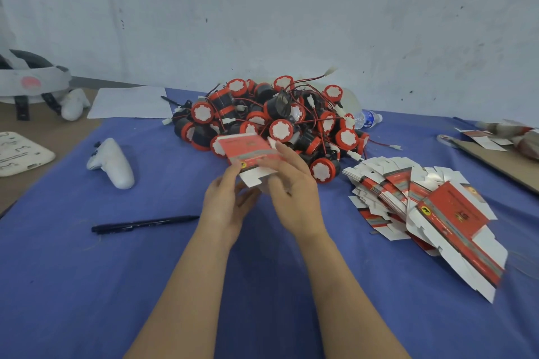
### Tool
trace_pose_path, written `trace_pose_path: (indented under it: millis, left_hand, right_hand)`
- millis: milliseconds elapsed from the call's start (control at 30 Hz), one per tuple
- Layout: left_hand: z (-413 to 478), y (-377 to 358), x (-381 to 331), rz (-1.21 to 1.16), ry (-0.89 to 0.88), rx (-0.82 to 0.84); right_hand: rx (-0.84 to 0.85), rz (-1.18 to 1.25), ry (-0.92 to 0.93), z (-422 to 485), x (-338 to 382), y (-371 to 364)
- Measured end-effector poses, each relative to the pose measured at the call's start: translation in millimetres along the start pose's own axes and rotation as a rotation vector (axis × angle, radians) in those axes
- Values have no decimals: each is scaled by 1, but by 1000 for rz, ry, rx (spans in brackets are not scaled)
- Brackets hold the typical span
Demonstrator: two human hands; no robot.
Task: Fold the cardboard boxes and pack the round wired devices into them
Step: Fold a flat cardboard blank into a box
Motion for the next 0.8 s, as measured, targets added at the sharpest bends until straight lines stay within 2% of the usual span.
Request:
trace_pose_path:
  millis: [100, 133, 200, 233, 300, 400, 567, 667, 800]
  left_hand:
    - [4, 7, 0, 99, -50, -120]
    - [4, 8, 1, 225, -98, -169]
    - [2, 6, 0, 538, -245, -272]
    - [1, 5, 0, 611, -300, -289]
    - [0, 3, 0, 612, -346, -274]
    - [1, 3, -2, 576, -341, -242]
    - [0, -6, 2, 704, -359, -174]
    - [-2, -13, 3, 738, -409, -116]
    - [-5, -16, -1, 780, -525, -131]
  right_hand:
    - [86, 272, -143, 0, -8, -3]
    - [63, 253, -182, -1, -13, -3]
    - [-47, 66, -256, -3, -23, 2]
    - [-116, -15, -302, -3, -26, 7]
    - [-206, -65, -379, -3, -32, 17]
    - [-180, -22, -445, -2, -37, 18]
    - [-128, 128, -353, -1, -26, 6]
    - [-104, 104, -355, -4, -26, 0]
    - [-102, 98, -328, -3, -28, 0]
Point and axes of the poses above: each hand's wrist, its own z-axis towards the middle knuckle, its own y-axis out of the back of the hand, x = y × z, the point moved 4 cm from there along z, towards the middle knuckle, and after that the axes turned 5 degrees about y, right-handed, at the moved point
